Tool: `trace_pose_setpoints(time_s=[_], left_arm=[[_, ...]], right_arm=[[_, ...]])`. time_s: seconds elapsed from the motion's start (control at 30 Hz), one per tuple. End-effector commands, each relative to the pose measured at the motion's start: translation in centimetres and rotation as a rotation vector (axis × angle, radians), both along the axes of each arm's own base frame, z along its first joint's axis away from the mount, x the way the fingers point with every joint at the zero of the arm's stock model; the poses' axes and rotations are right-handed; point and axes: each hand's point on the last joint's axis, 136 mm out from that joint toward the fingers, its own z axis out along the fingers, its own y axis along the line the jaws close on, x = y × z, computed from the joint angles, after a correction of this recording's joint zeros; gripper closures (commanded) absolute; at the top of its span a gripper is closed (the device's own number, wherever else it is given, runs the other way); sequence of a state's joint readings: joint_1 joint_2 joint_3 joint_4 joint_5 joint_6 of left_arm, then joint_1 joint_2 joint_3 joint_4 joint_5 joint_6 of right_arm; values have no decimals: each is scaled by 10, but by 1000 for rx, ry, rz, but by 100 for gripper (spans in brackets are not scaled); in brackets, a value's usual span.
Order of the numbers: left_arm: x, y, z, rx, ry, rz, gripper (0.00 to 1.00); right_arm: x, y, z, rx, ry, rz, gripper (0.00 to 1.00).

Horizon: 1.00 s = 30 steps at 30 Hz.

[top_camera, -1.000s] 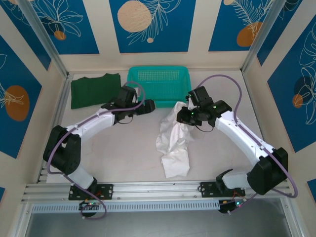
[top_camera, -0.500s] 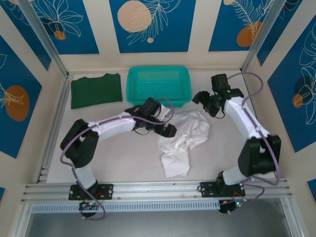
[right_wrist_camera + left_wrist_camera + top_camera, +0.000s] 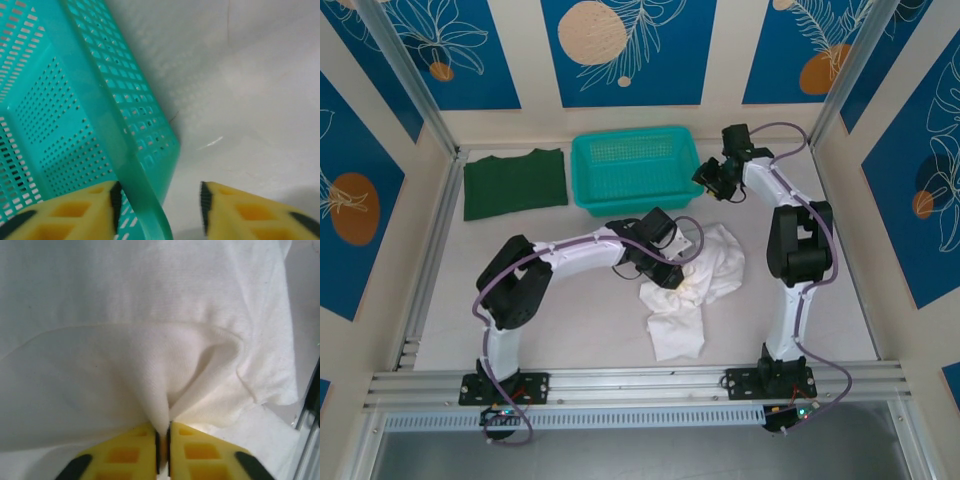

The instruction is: Fold and stack the t-shirts

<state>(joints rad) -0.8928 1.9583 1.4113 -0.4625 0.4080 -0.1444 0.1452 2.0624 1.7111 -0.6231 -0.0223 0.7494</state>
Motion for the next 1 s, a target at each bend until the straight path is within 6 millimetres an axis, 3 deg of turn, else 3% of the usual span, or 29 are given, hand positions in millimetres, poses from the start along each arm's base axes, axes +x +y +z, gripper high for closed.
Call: trace_pose_setpoints(time_s=[0.0, 0.1, 0.2, 0.3, 0.43, 0.57, 0.7, 0.9, 0.97], left_arm=[[-3, 3, 5, 19, -22, -15, 100], [0, 7, 11, 20, -59, 2, 100], [5, 16, 21, 28, -110, 26, 100], [11, 29, 33, 35, -174, 68, 100], [20, 55, 46, 52, -268, 160, 100], [24, 80, 55, 66, -314, 250, 100], [27, 100, 60, 84, -358, 327, 100], [44, 138, 70, 104, -372, 490, 100], [47, 147, 73, 102, -361, 517, 100]], right_arm=[[-1, 5, -16, -17, 40, 23, 63], [6, -1, -14, -48, 21, 22, 79], [8, -25, -9, -150, 17, 0, 91], [5, -62, -1, -247, 4, -24, 95], [-5, -126, 8, -373, -21, -56, 98], [-25, -198, 12, -442, -12, -130, 98], [-41, -256, 13, -460, -9, -210, 97], [-44, -309, 13, -455, 2, -298, 86], [-39, -319, 13, -466, 21, -313, 74]])
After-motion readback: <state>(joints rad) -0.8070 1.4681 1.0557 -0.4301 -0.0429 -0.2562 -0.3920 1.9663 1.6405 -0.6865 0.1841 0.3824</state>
